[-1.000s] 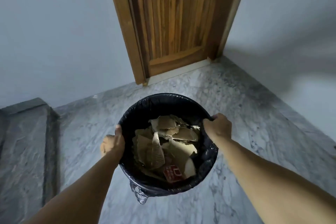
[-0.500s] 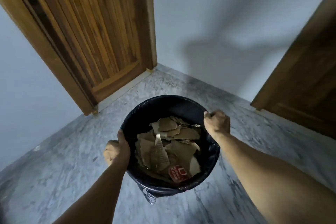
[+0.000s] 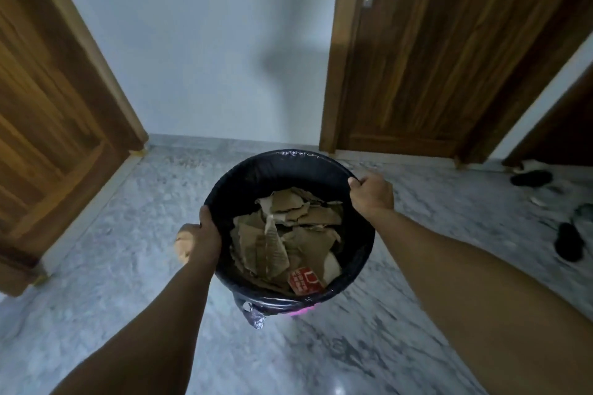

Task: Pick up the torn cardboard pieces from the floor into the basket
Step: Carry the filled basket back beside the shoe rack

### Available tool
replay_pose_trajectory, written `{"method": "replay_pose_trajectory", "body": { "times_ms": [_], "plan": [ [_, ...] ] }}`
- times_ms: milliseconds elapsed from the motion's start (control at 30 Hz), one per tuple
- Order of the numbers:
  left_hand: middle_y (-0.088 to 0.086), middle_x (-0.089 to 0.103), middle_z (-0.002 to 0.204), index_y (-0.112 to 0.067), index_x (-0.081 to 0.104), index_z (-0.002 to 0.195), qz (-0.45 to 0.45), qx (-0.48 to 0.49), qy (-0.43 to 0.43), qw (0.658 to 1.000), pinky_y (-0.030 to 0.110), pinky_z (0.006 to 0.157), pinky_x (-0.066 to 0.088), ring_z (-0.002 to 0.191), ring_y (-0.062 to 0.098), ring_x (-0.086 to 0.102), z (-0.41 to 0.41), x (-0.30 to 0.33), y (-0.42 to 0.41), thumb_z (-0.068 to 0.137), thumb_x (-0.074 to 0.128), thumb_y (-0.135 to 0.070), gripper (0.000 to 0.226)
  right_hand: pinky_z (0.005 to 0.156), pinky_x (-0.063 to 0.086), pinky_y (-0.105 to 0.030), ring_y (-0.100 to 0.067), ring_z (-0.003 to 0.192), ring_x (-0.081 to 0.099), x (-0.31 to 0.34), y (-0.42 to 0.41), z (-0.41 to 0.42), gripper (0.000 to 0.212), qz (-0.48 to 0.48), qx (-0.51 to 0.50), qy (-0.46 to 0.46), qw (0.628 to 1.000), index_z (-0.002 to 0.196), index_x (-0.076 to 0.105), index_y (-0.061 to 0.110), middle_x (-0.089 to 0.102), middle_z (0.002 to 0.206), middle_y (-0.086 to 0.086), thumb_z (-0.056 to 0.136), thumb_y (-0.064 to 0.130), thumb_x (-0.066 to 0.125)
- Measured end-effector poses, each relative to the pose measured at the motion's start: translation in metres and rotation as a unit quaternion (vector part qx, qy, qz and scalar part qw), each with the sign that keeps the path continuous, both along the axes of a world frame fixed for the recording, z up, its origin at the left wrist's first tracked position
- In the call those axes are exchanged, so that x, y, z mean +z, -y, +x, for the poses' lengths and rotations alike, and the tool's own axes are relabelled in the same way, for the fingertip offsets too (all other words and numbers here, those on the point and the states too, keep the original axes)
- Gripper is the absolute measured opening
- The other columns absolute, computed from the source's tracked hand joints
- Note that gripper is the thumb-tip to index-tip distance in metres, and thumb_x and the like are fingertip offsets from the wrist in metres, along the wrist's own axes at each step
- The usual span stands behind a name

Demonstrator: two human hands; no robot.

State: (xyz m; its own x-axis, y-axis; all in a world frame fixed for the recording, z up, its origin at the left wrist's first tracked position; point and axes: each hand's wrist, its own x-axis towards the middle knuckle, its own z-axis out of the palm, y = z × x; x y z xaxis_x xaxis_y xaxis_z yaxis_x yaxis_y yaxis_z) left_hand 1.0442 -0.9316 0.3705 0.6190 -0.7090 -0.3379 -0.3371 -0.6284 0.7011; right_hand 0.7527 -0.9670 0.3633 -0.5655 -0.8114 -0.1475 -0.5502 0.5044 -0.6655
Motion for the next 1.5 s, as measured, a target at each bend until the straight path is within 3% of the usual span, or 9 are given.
{"method": "replay_pose_trajectory", "body": {
  "times_ms": [267, 667, 800, 900, 1000, 1200, 1300, 1367, 1500],
  "plan": [
    [0.035, 0.034, 0.145, 0.015, 0.032, 0.14, 0.0, -0.135, 0.01, 0.991, 0.048, 0.109, 0.03, 0.134, 0.044, 0.037, -0.154, 0.012, -0.003, 0.098, 0.03, -0.056, 0.082, 0.069, 0.04, -0.029, -0.034, 0.099, 0.062, 0.006, -0.067, -0.155, 0.034, 0.008, -0.102, -0.001, 0.995, 0.098, 0.061, 0.007, 0.066, 0.11, -0.018, 0.095, 0.041, 0.055],
    [0.035, 0.044, 0.136, 0.012, 0.042, 0.134, 0.017, -0.323, 0.102, 0.941, 0.045, 0.106, 0.033, 0.128, 0.044, 0.044, -0.368, 0.014, -0.032, 0.099, 0.026, -0.054, 0.076, 0.059, 0.036, -0.028, -0.029, 0.08, 0.059, 0.002, -0.179, -0.362, 0.037, 0.035, -0.21, -0.013, 0.977, 0.084, 0.051, 0.007, 0.053, 0.081, -0.012, 0.095, 0.042, 0.055],
    [0.036, 0.043, 0.136, 0.005, 0.041, 0.14, 0.017, -0.434, 0.176, 0.884, 0.049, 0.106, 0.035, 0.127, 0.046, 0.043, -0.427, 0.024, -0.05, 0.104, 0.026, -0.037, 0.058, 0.043, 0.025, -0.026, -0.023, 0.052, 0.042, 0.0, -0.22, -0.413, 0.046, 0.056, -0.256, -0.006, 0.965, 0.065, 0.04, 0.011, 0.04, 0.061, -0.008, 0.097, 0.041, 0.055],
    [0.036, 0.048, 0.131, 0.003, 0.044, 0.139, 0.004, -0.485, 0.206, 0.85, 0.049, 0.101, 0.04, 0.122, 0.047, 0.048, -0.463, 0.022, -0.058, 0.104, 0.024, -0.035, 0.055, 0.057, 0.041, -0.028, -0.028, 0.063, 0.053, -0.002, -0.248, -0.44, 0.046, 0.054, -0.292, -0.001, 0.955, 0.066, 0.038, 0.012, 0.048, 0.068, -0.014, 0.096, 0.042, 0.056],
    [0.035, 0.056, 0.122, 0.006, 0.054, 0.127, -0.019, -0.496, 0.15, 0.855, 0.046, 0.092, 0.043, 0.114, 0.045, 0.054, -0.498, 0.01, -0.059, 0.103, 0.027, -0.043, 0.061, 0.067, 0.042, -0.03, -0.035, 0.098, 0.064, -0.006, -0.274, -0.464, 0.036, 0.057, -0.328, 0.01, 0.943, 0.081, 0.044, 0.013, 0.064, 0.105, -0.025, 0.095, 0.044, 0.054],
    [0.016, 0.051, 0.063, 0.005, 0.057, 0.072, -0.048, -0.537, 0.104, 0.836, 0.034, 0.063, 0.035, 0.071, 0.033, 0.054, -0.58, -0.011, -0.062, 0.101, 0.028, -0.05, 0.069, 0.07, 0.043, -0.029, -0.035, 0.101, 0.064, -0.017, -0.321, -0.511, 0.04, 0.075, -0.399, 0.022, 0.913, 0.095, 0.058, 0.005, 0.066, 0.11, -0.024, 0.095, 0.045, 0.053],
    [0.011, 0.043, 0.055, -0.003, 0.049, 0.057, -0.038, -0.564, 0.098, 0.819, 0.034, 0.06, 0.034, 0.056, 0.026, 0.044, -0.614, -0.019, -0.065, 0.101, 0.027, -0.051, 0.069, 0.077, 0.046, -0.032, -0.035, 0.104, 0.063, -0.022, -0.341, -0.526, 0.052, 0.095, -0.427, 0.016, 0.899, 0.109, 0.064, -0.005, 0.066, 0.111, -0.024, 0.097, 0.044, 0.051],
    [0.015, 0.049, 0.06, 0.002, 0.053, 0.063, -0.029, -0.591, 0.098, 0.8, 0.034, 0.063, 0.035, 0.062, 0.028, 0.049, -0.638, -0.027, -0.067, 0.101, 0.026, -0.051, 0.07, 0.077, 0.047, -0.032, -0.034, 0.101, 0.063, -0.022, -0.356, -0.537, 0.051, 0.104, -0.445, 0.022, 0.889, 0.105, 0.064, -0.005, 0.067, 0.101, -0.023, 0.097, 0.044, 0.052],
    [0.024, 0.06, 0.085, 0.012, 0.063, 0.087, -0.025, -0.638, 0.092, 0.764, 0.034, 0.069, 0.037, 0.089, 0.038, 0.061, -0.681, -0.035, -0.08, 0.1, 0.026, -0.053, 0.075, 0.058, 0.037, -0.028, -0.022, 0.056, 0.048, -0.023, -0.391, -0.553, 0.048, 0.116, -0.489, 0.019, 0.864, 0.063, 0.043, 0.008, 0.043, 0.06, -0.006, 0.096, 0.042, 0.055]
  ]
}}
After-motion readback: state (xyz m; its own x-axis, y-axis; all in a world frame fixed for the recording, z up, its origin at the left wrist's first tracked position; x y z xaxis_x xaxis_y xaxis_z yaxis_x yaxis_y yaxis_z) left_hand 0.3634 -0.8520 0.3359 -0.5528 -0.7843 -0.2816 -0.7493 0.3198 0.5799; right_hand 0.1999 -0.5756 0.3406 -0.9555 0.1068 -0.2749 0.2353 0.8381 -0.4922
